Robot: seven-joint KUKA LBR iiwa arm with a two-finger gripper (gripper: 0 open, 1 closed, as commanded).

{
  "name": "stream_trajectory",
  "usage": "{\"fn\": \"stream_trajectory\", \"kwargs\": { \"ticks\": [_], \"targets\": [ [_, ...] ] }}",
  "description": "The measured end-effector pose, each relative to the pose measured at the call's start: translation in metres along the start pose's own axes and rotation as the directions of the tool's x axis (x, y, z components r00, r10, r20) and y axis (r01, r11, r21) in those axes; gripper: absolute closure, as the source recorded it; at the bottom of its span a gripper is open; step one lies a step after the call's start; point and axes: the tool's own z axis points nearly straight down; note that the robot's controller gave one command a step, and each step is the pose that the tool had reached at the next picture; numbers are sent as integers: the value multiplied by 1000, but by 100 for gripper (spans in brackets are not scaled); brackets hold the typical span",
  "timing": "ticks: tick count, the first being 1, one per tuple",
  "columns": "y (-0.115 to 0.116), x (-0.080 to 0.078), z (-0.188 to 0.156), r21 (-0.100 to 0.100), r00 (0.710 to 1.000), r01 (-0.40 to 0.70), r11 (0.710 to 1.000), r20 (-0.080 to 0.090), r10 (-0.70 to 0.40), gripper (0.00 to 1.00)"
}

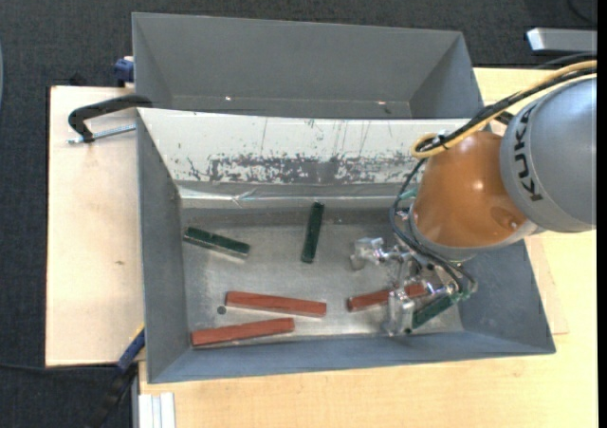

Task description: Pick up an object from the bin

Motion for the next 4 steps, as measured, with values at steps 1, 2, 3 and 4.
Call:
{"fn": "stream_trajectory", "kwargs": {
  "ticks": [1, 2, 3, 4],
  "targets": [
    [4, -7, 17, 2, 999, 44, 999, 14, -44, 100],
    [4, -7, 16, 1, 999, 48, 999, 14, -48, 100],
    [5, -6, 10, 0, 999, 49, 999, 8, -49, 100],
    [5, -3, -7, -3, 999, 49, 999, -4, -49, 100]
  ]
}}
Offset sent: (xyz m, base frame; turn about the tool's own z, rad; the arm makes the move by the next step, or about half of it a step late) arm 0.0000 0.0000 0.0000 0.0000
